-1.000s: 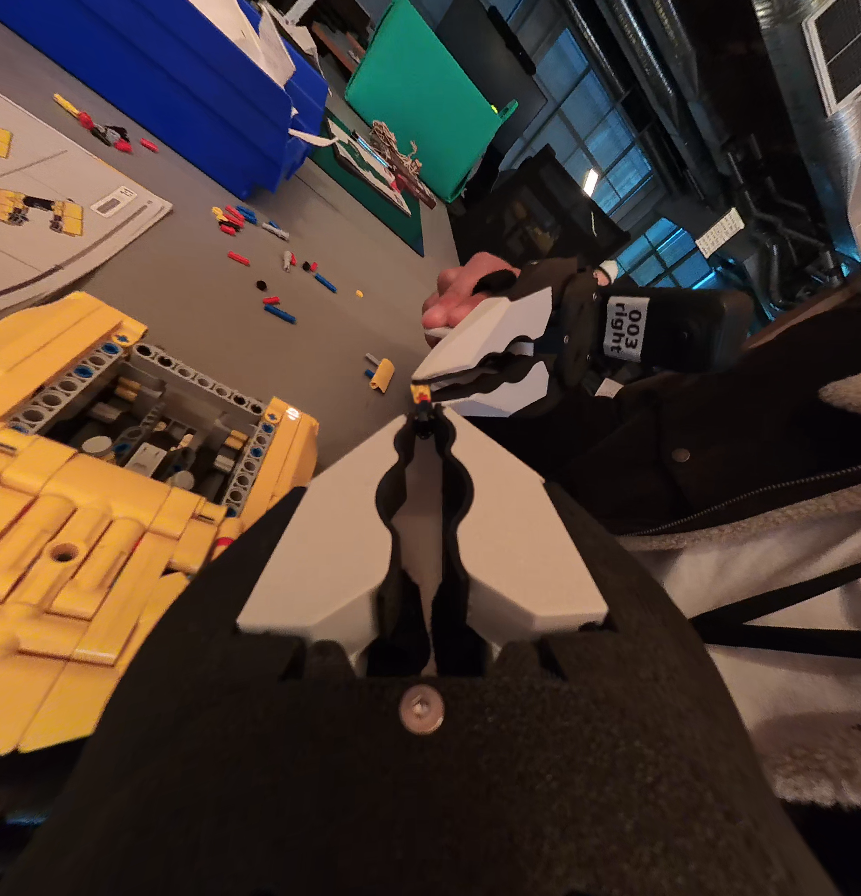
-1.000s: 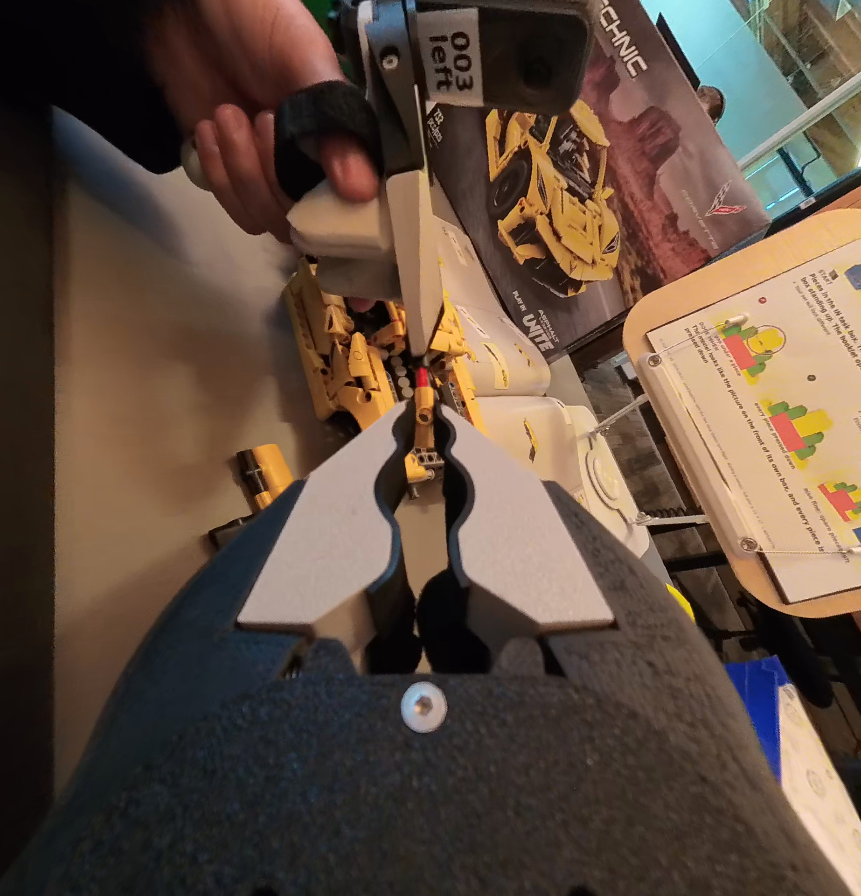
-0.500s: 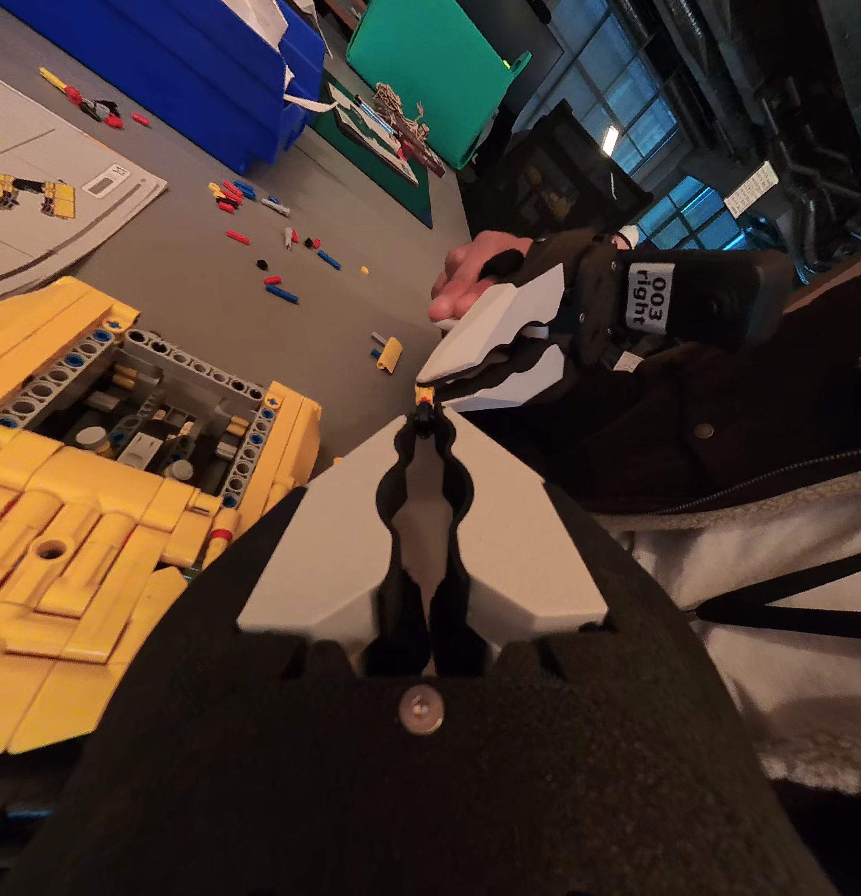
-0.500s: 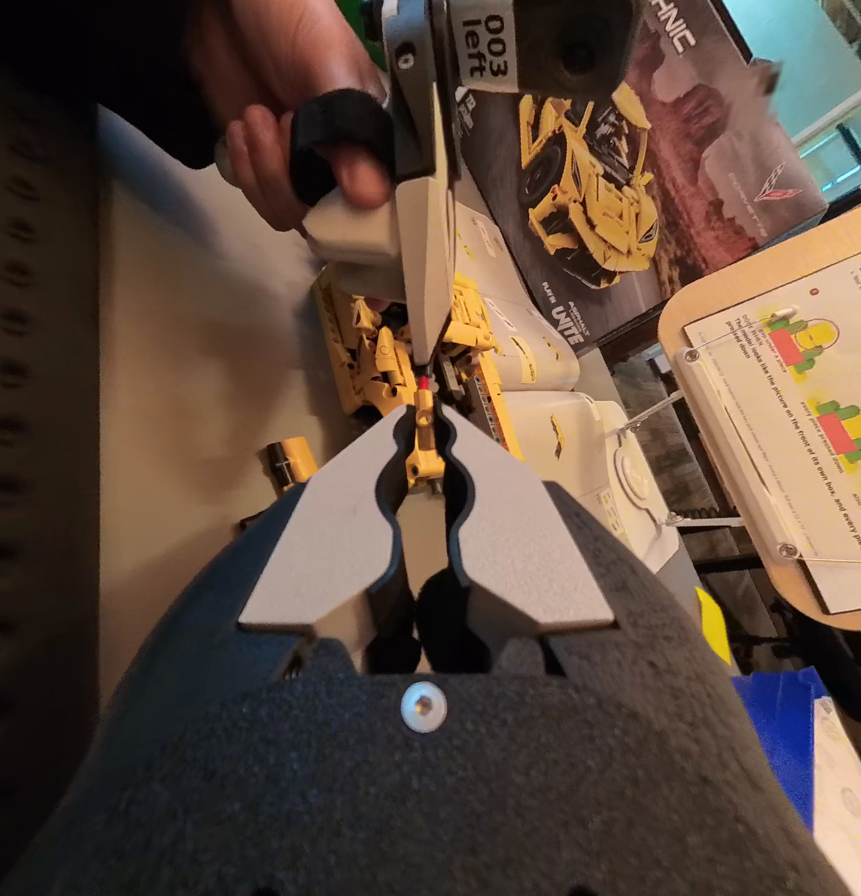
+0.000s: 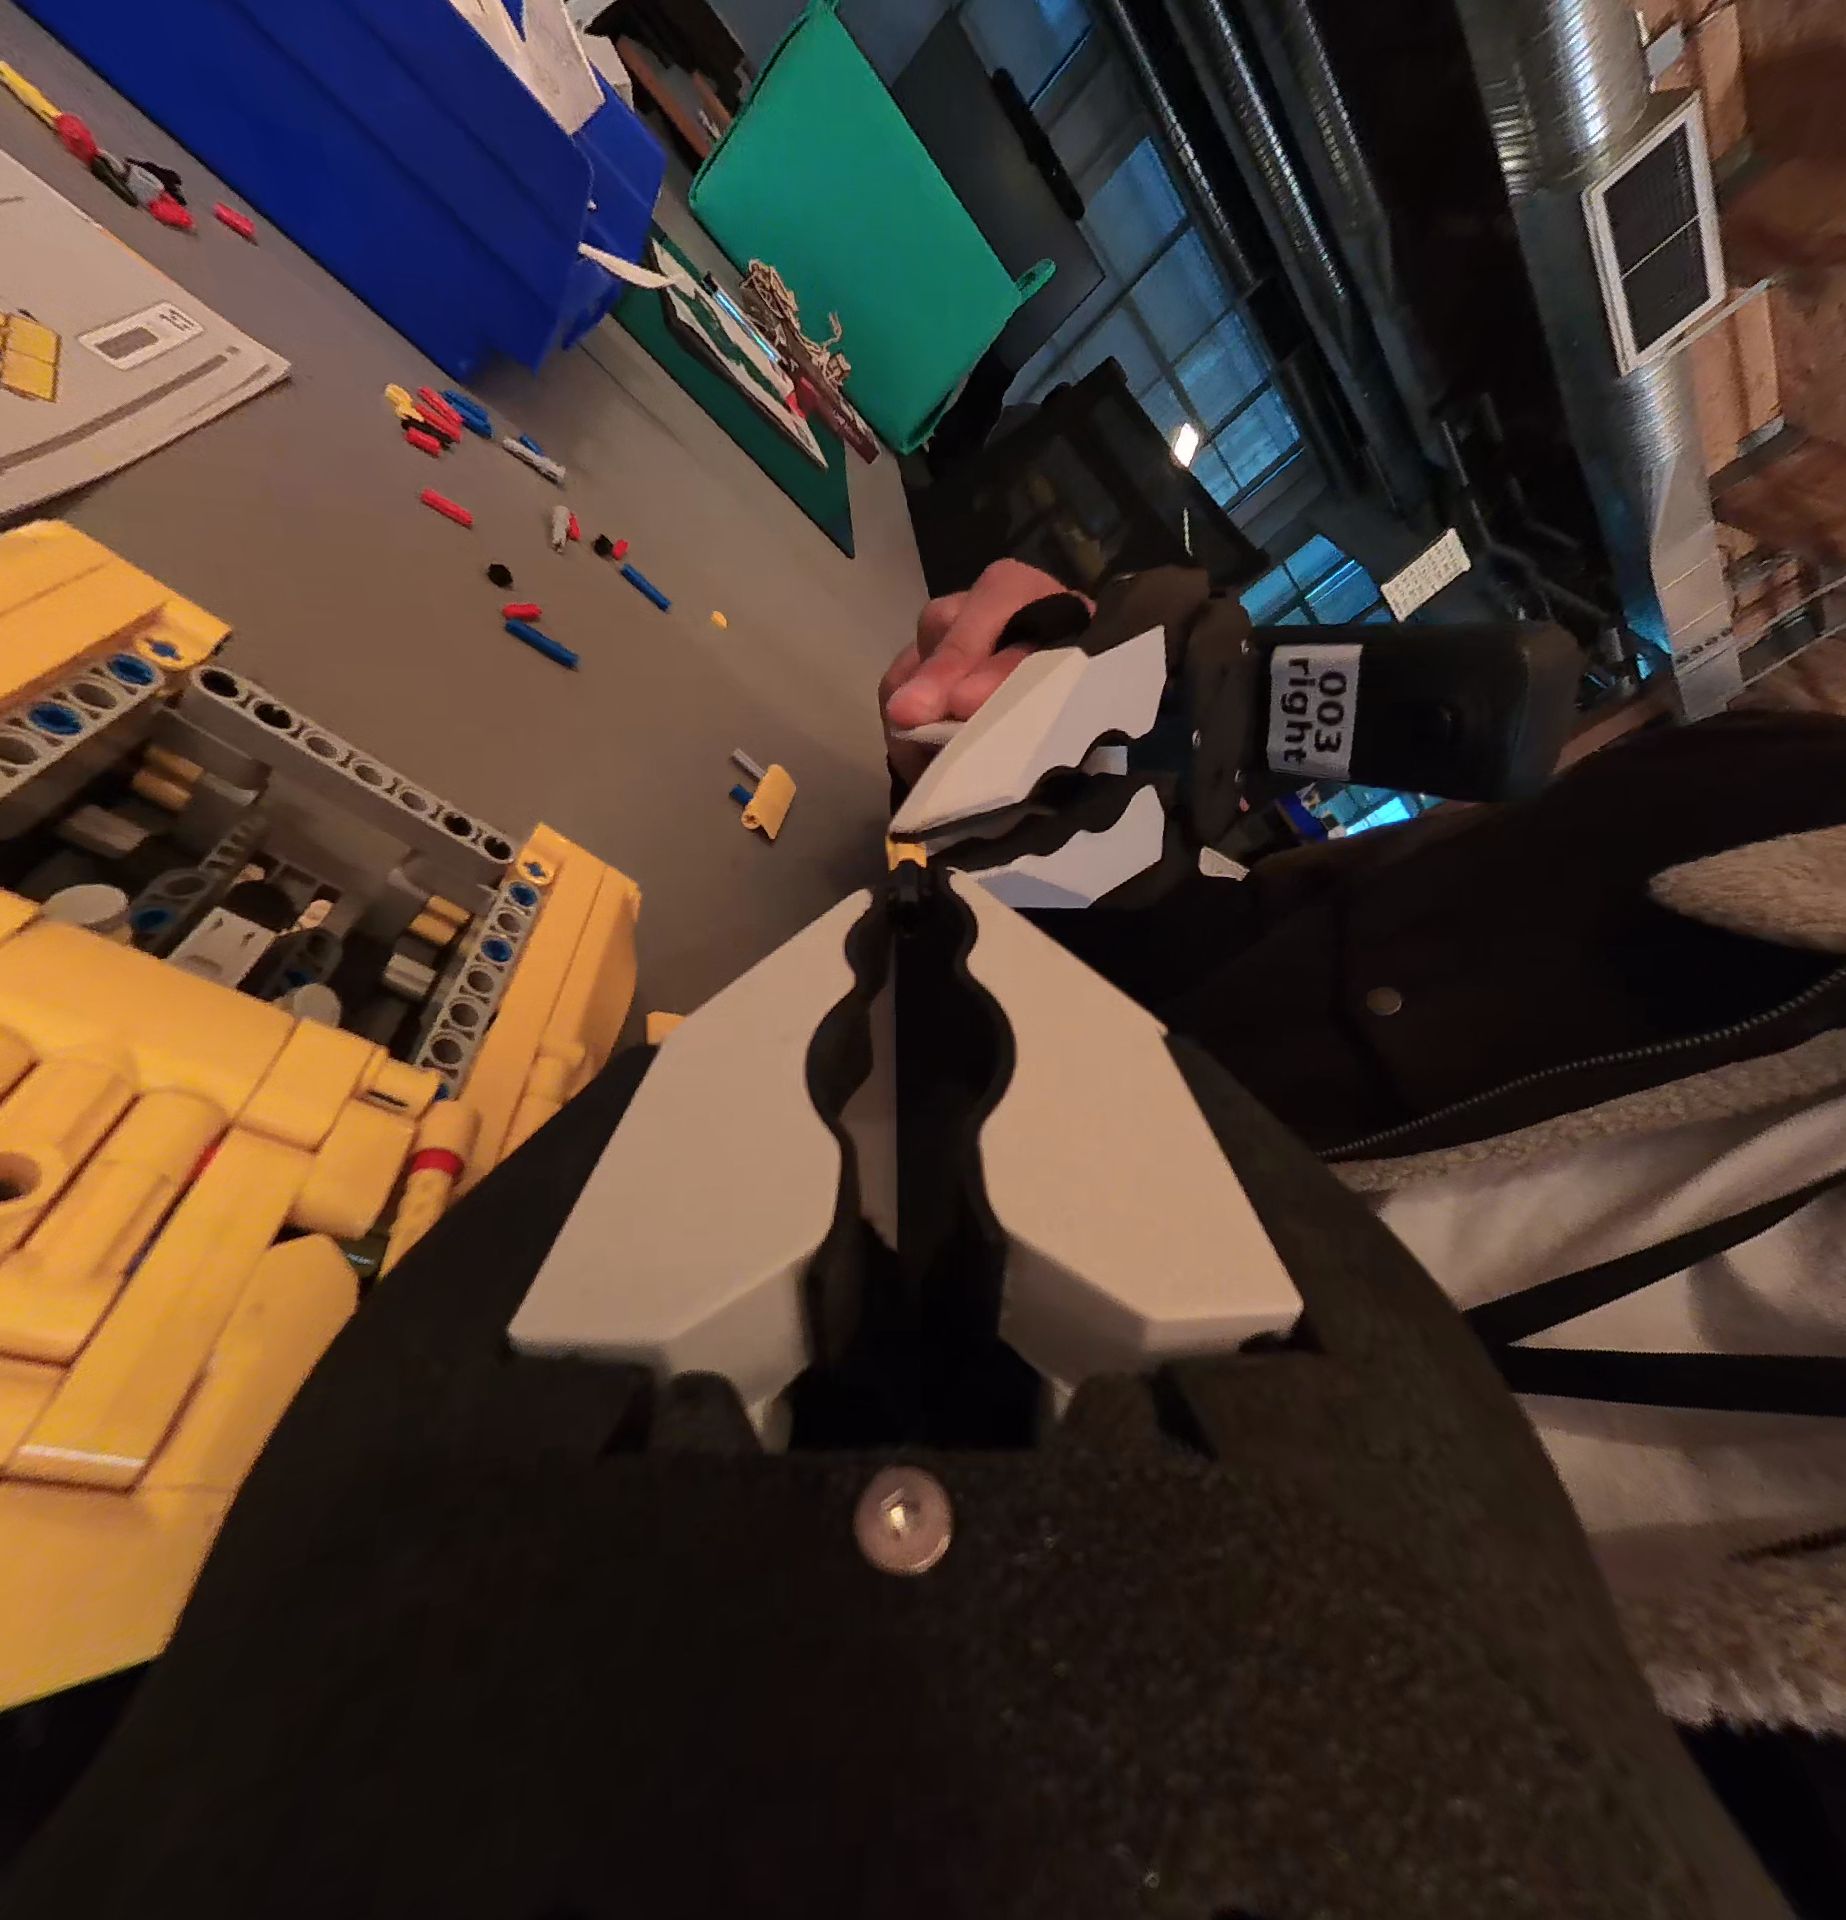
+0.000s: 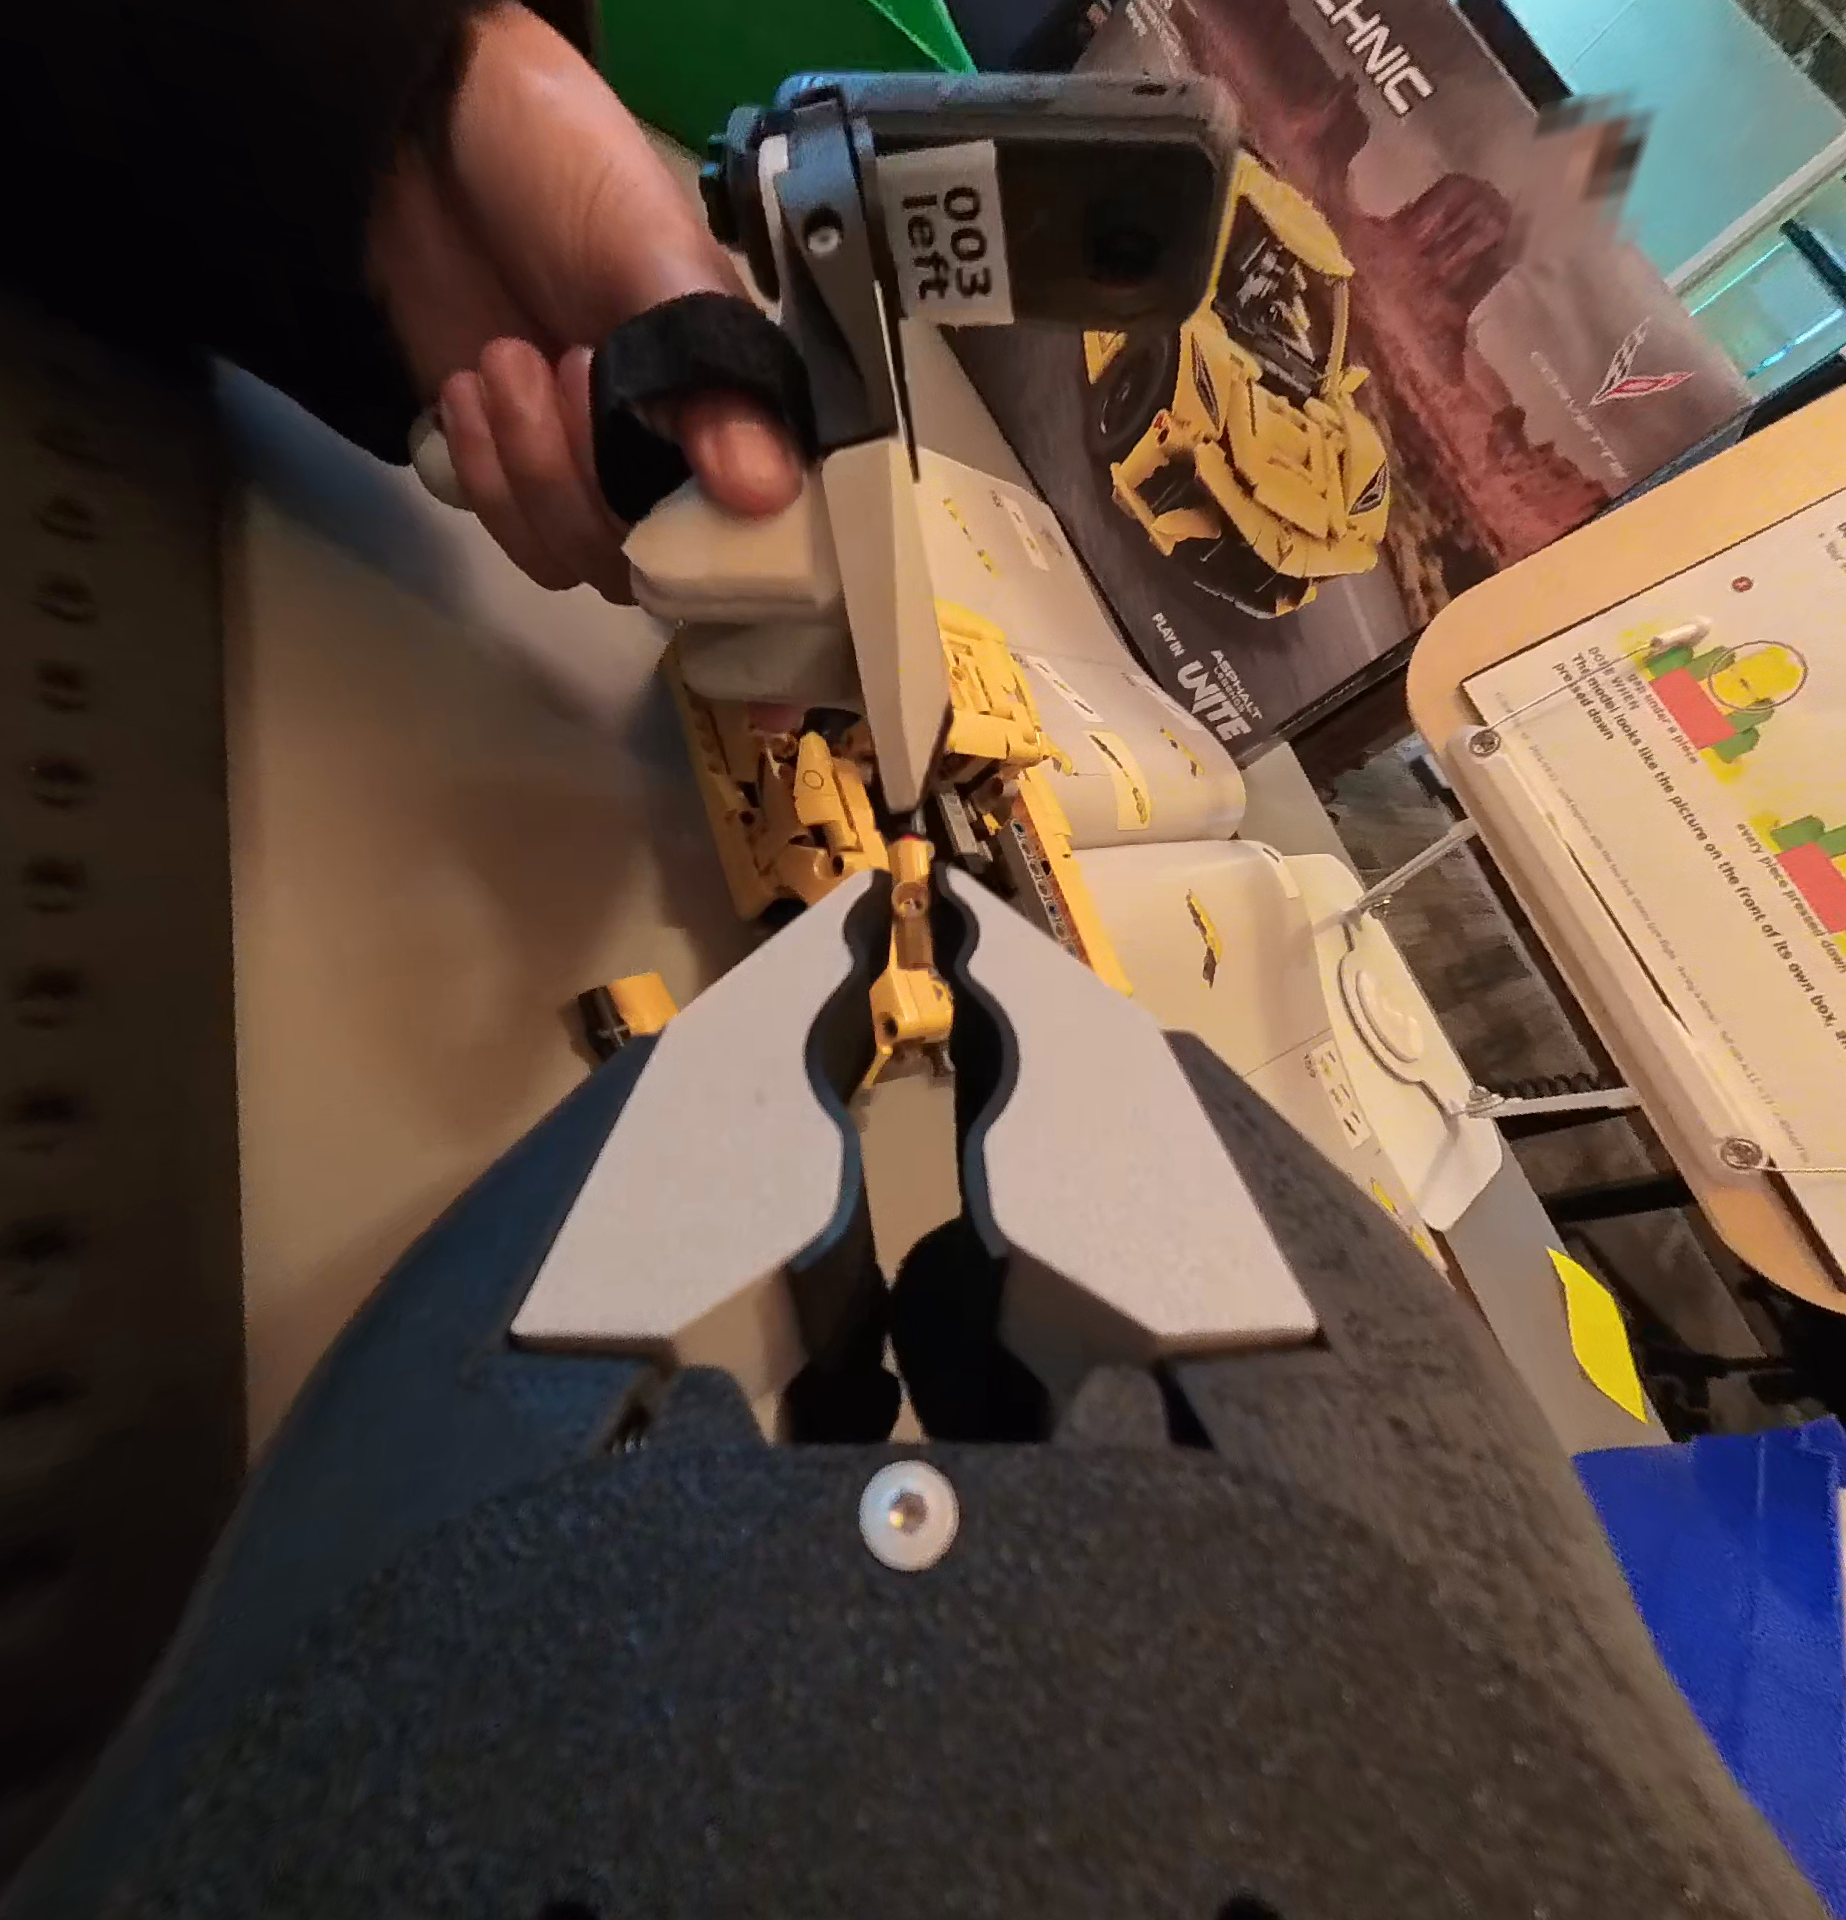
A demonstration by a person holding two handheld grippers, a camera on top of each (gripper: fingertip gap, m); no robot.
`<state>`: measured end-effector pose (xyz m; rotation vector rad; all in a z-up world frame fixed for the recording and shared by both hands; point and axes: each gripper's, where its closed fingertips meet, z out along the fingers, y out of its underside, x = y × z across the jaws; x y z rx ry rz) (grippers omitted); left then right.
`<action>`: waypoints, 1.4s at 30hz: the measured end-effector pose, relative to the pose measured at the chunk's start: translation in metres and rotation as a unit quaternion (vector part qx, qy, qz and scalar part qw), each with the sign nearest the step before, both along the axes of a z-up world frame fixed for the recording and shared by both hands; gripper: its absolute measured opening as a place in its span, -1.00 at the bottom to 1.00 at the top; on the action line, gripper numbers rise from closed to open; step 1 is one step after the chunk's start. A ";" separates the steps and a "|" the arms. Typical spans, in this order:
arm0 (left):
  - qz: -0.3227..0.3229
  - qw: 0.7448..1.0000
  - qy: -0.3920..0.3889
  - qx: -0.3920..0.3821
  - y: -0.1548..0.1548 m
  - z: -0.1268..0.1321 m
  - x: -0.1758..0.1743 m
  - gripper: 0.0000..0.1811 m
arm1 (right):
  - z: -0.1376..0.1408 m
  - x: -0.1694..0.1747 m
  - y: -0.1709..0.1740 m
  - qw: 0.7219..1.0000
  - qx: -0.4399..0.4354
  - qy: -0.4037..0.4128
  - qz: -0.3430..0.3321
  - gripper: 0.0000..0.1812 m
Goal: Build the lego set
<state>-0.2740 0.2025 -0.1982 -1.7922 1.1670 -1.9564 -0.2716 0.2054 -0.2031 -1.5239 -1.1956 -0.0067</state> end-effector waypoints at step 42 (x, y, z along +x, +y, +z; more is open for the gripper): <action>0.147 0.978 -0.027 0.147 0.050 0.027 -0.014 -0.92 | 0.007 0.081 0.049 0.929 -0.145 0.295 -0.169 -0.61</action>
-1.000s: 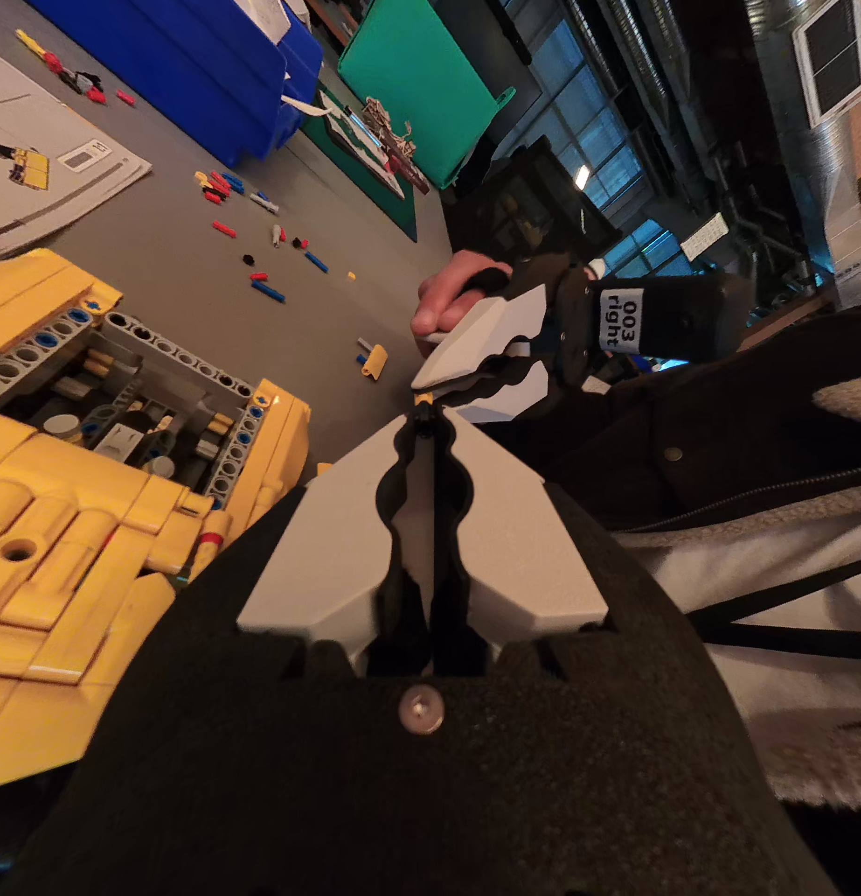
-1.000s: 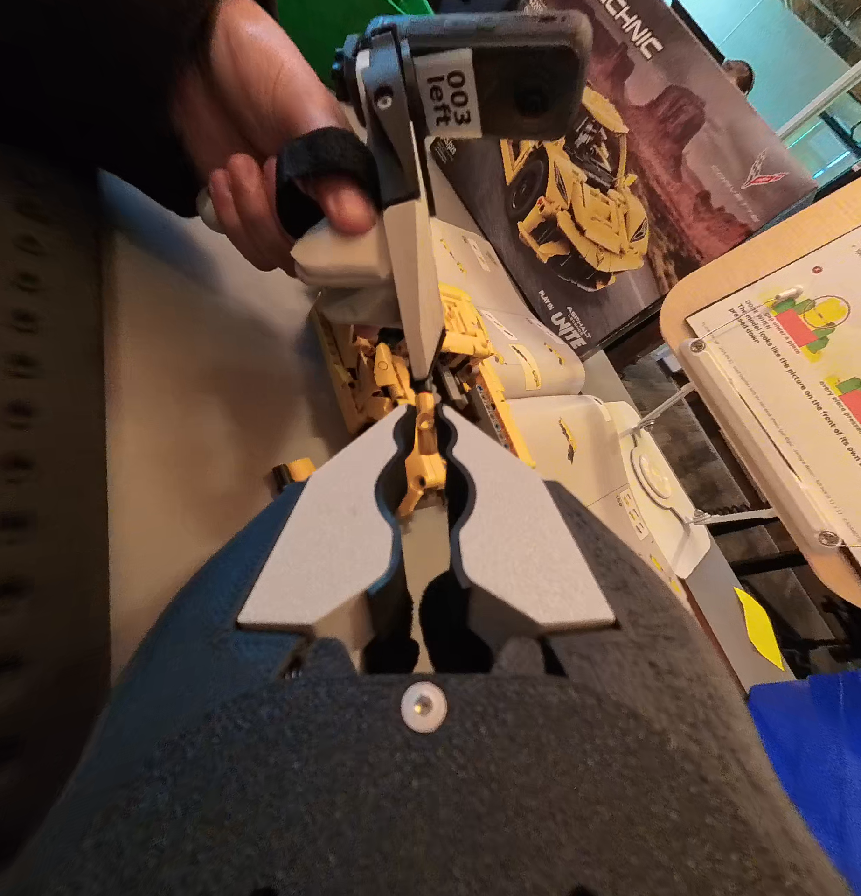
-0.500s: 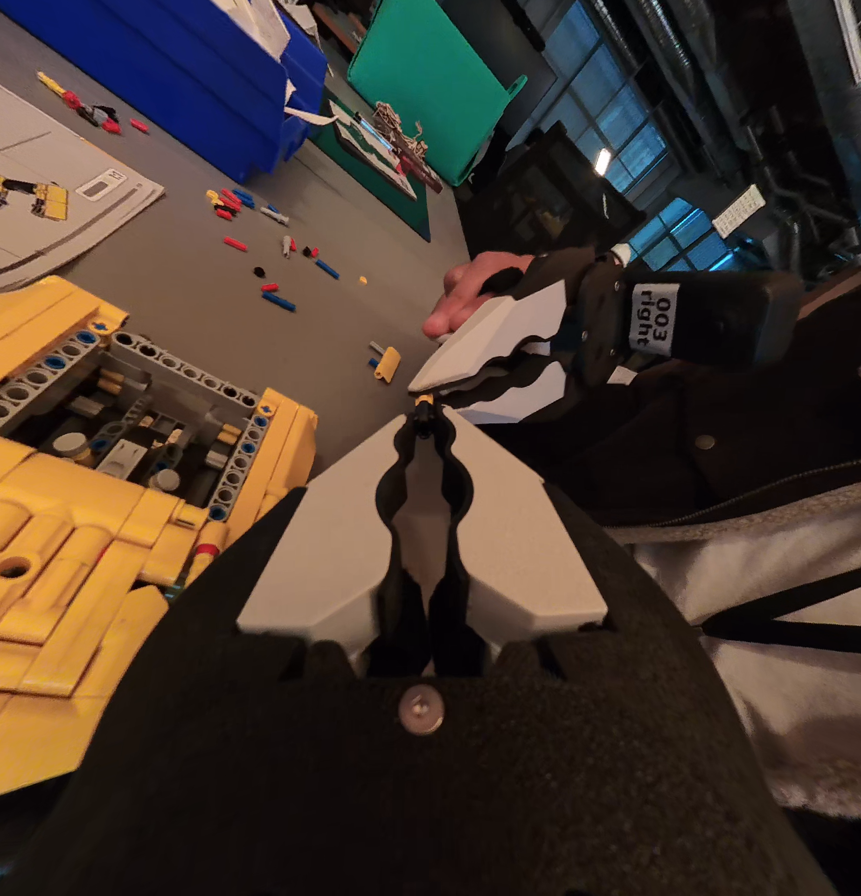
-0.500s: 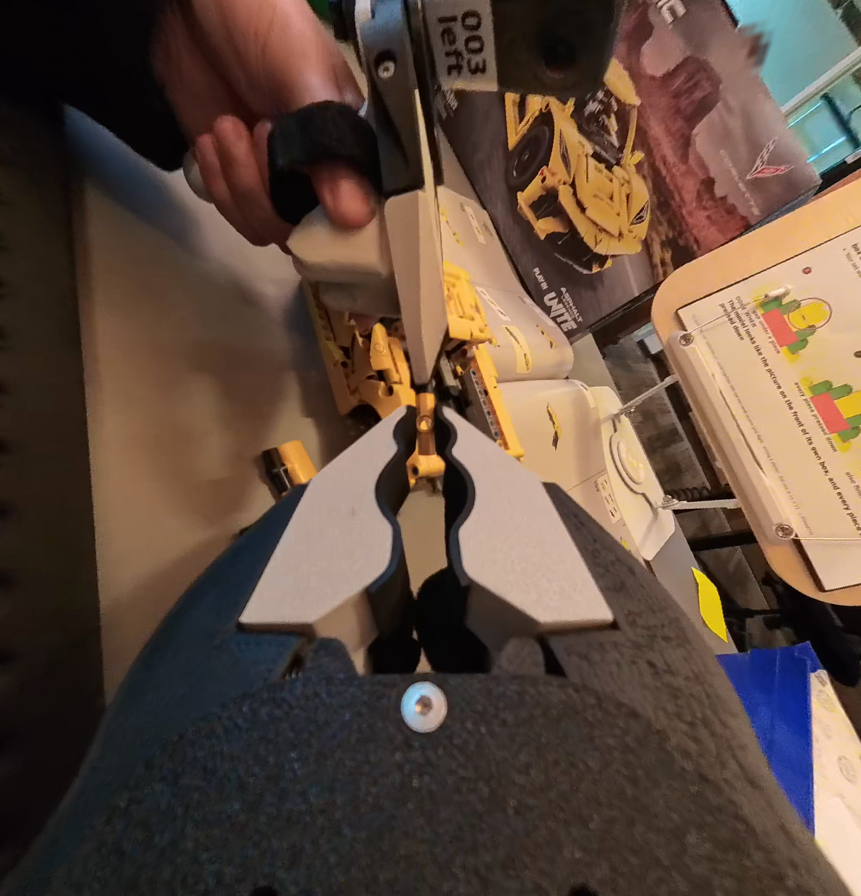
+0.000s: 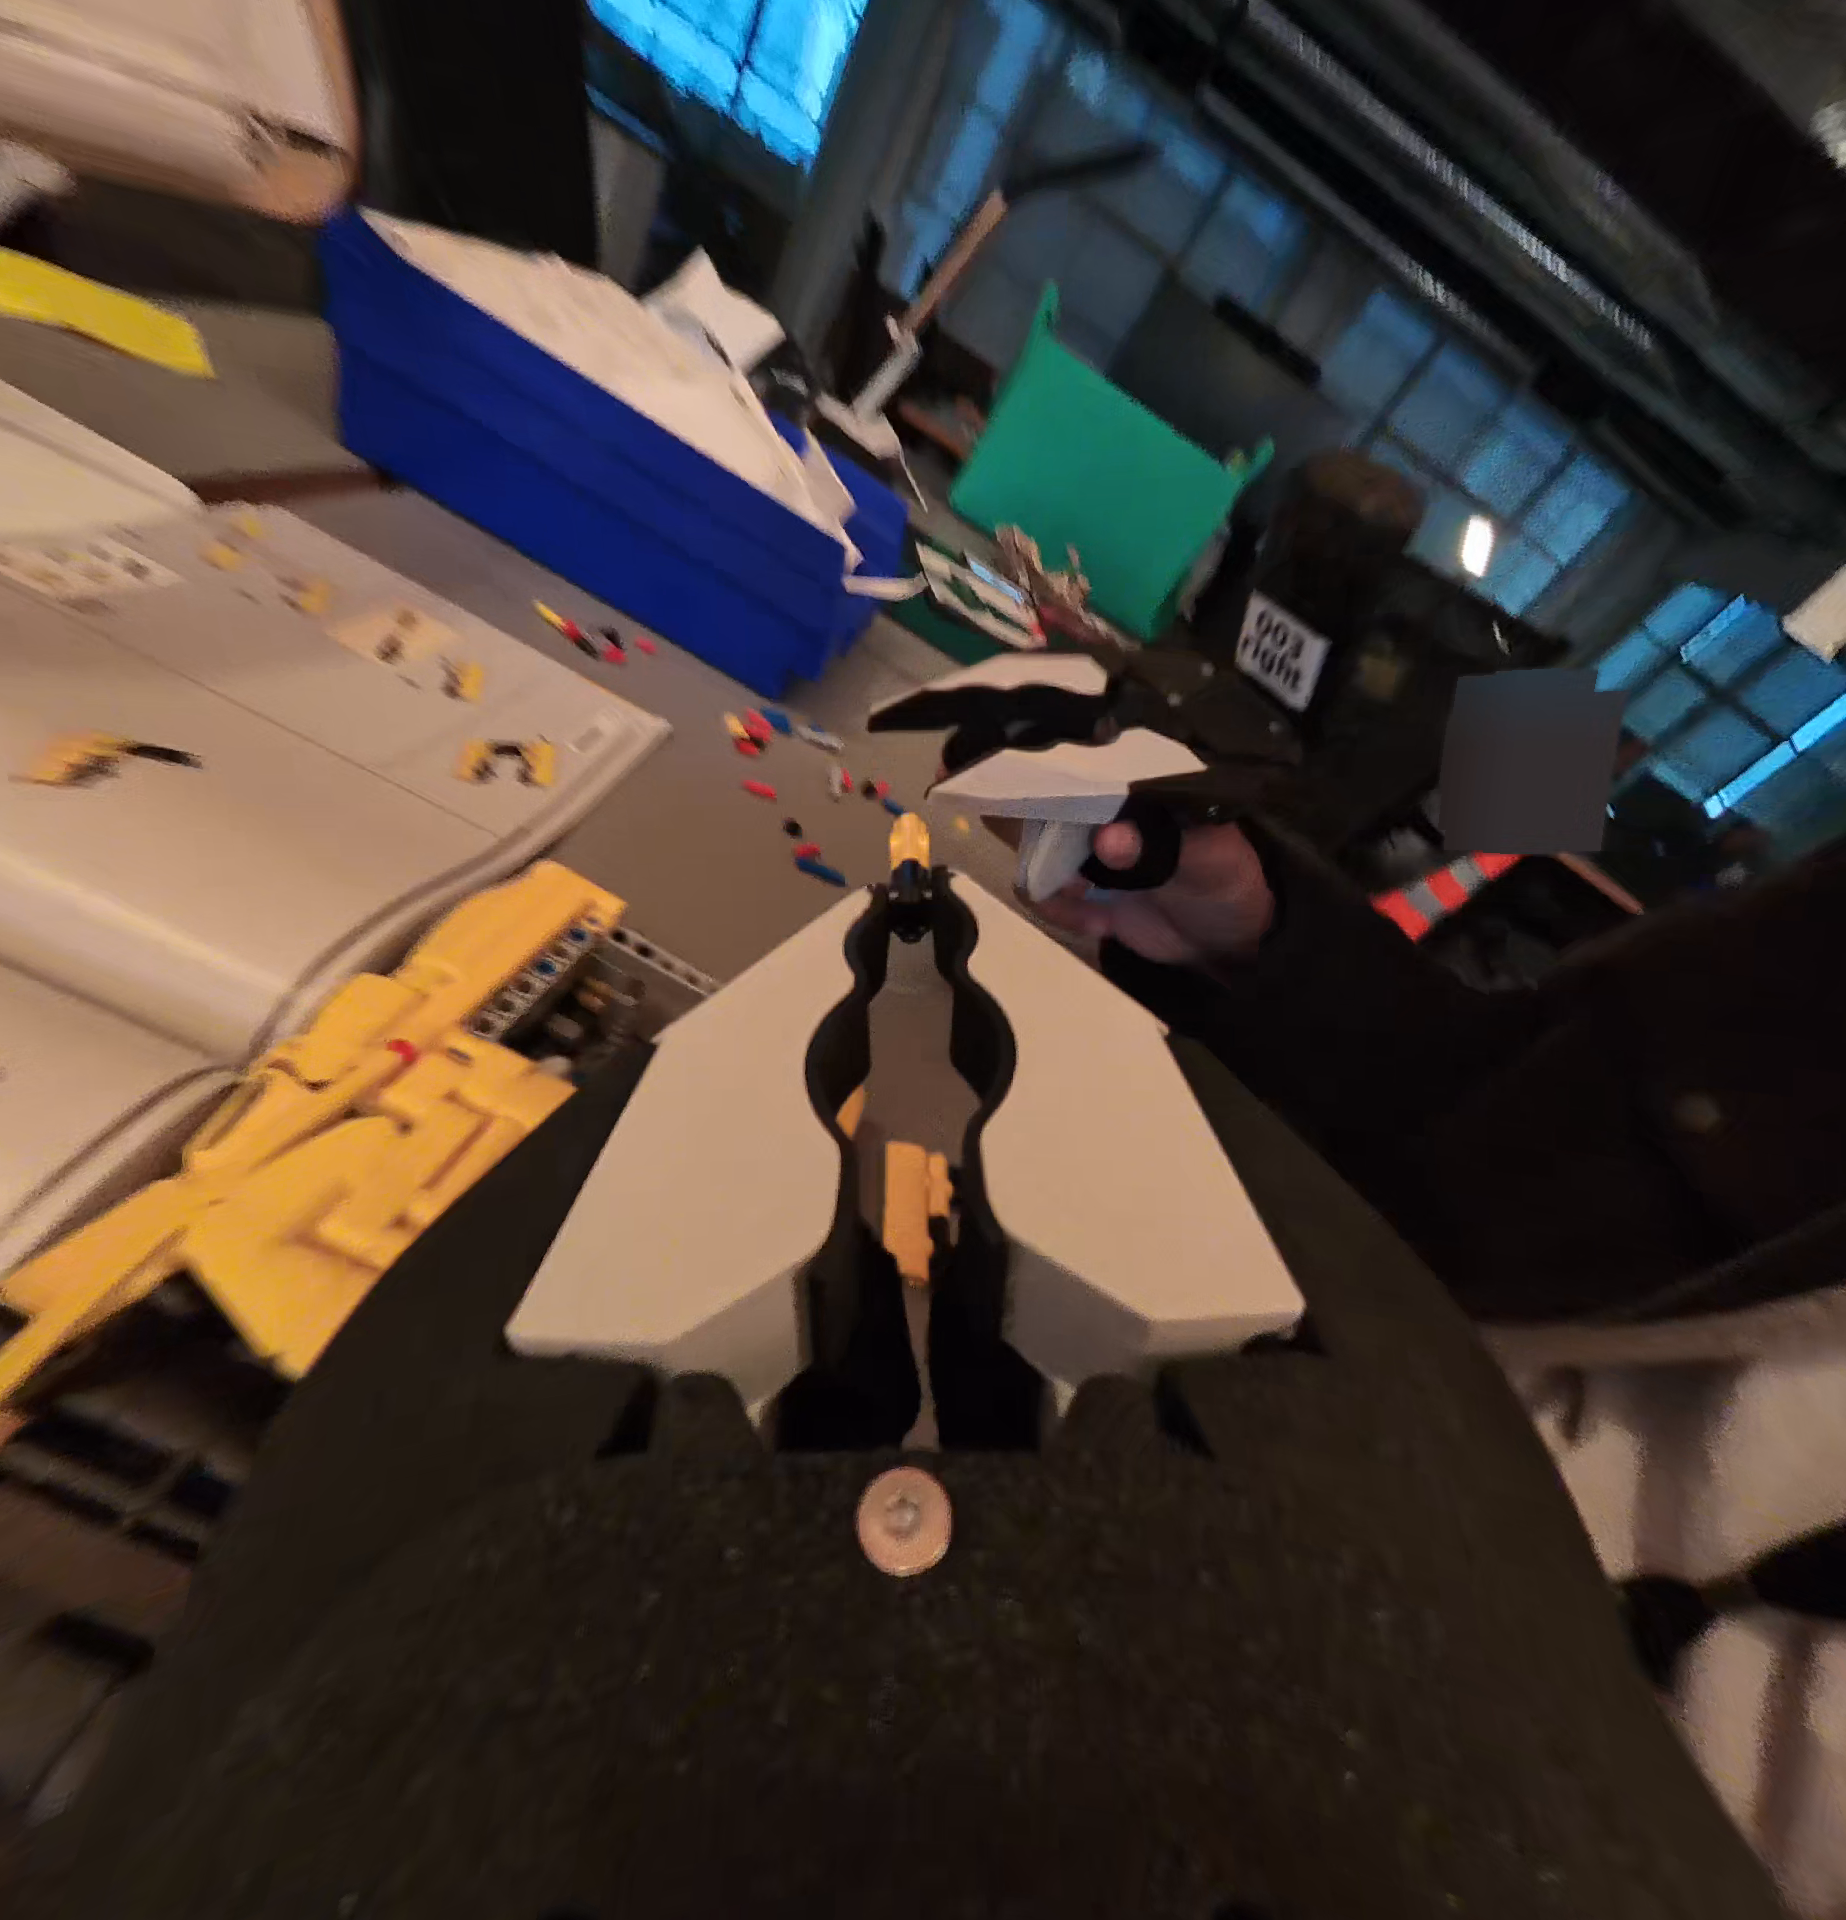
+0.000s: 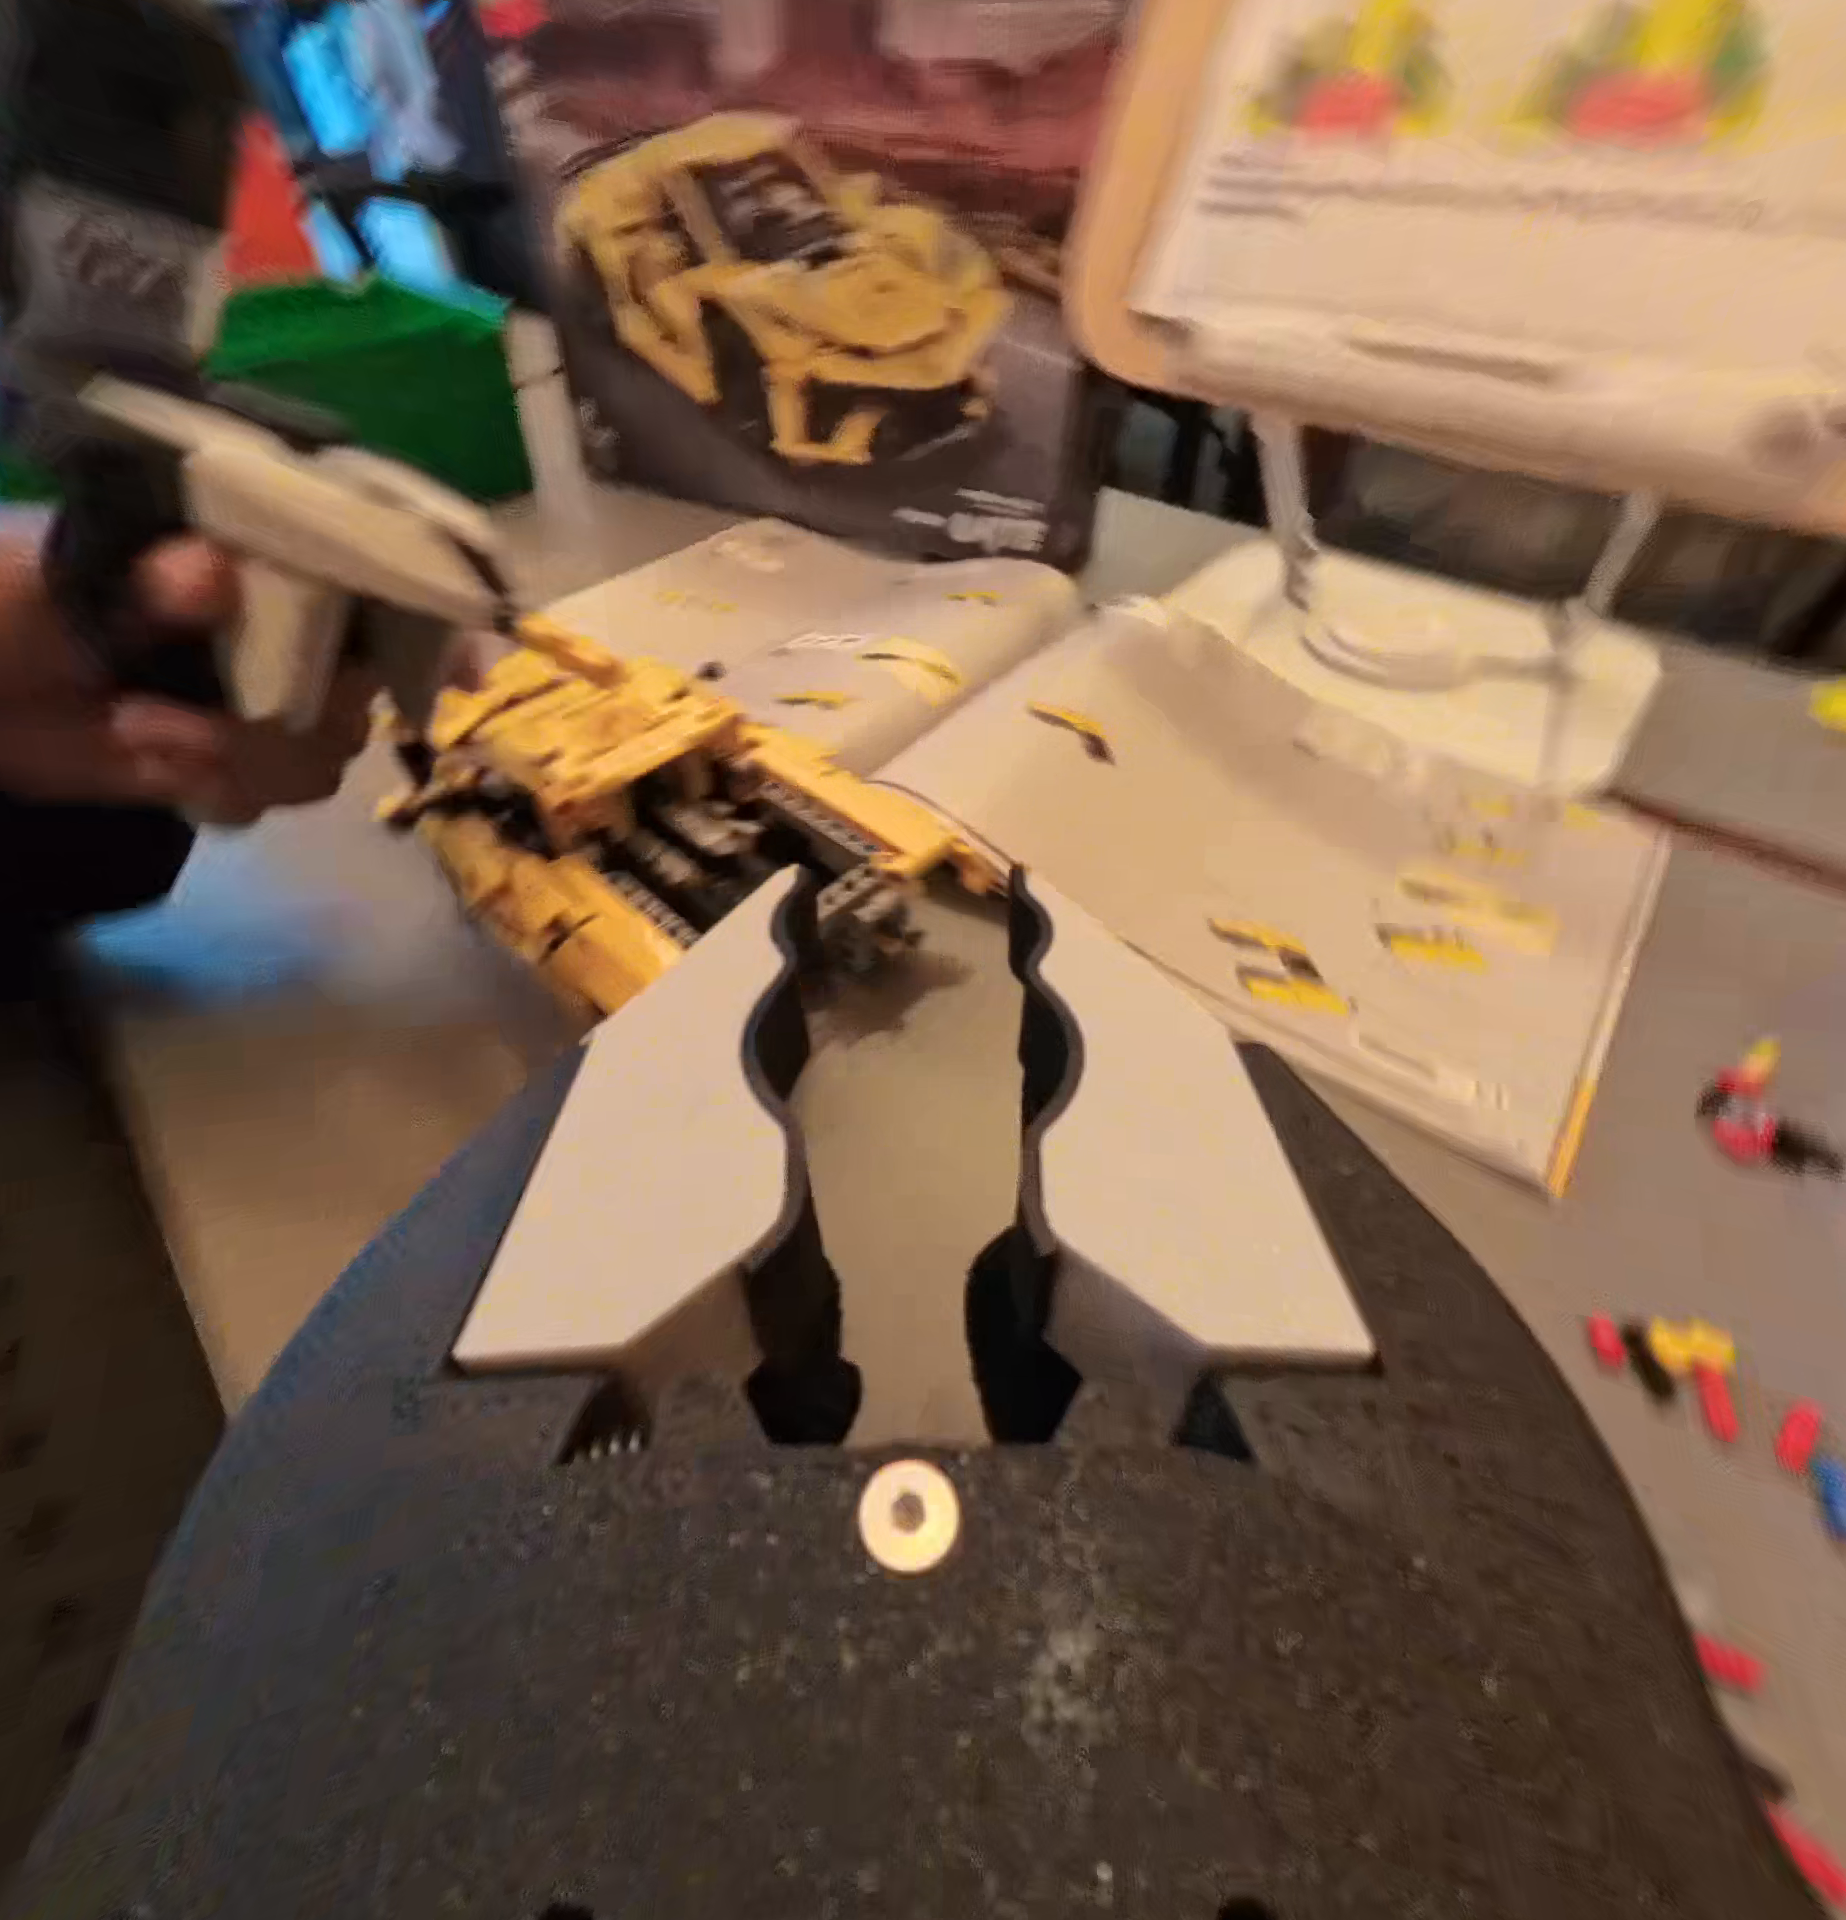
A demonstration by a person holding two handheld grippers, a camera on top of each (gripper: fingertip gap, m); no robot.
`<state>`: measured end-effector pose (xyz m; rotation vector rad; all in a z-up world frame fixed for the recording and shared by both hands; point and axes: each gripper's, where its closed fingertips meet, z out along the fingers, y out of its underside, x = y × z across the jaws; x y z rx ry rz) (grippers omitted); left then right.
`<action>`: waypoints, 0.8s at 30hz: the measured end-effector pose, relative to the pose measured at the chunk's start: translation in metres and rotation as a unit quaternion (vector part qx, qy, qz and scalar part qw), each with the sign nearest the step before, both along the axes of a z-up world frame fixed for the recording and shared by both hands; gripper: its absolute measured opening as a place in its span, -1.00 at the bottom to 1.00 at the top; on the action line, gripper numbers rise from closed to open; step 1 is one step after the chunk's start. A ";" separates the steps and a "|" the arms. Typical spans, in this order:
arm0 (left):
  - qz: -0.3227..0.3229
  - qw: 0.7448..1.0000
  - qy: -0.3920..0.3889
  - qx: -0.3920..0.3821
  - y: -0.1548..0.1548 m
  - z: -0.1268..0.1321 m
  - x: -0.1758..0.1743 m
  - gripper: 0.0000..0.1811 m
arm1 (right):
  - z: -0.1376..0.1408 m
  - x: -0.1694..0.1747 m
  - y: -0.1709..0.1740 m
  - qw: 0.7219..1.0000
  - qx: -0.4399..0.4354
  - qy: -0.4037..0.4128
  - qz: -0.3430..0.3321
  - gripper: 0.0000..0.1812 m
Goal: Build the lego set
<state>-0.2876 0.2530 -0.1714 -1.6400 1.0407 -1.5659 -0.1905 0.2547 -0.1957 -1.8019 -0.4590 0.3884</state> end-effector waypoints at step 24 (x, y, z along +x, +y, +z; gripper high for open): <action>0.020 0.996 -0.041 -0.073 0.017 0.004 -0.008 -0.92 | 0.002 0.026 0.006 0.972 -0.074 0.225 -0.011 -0.83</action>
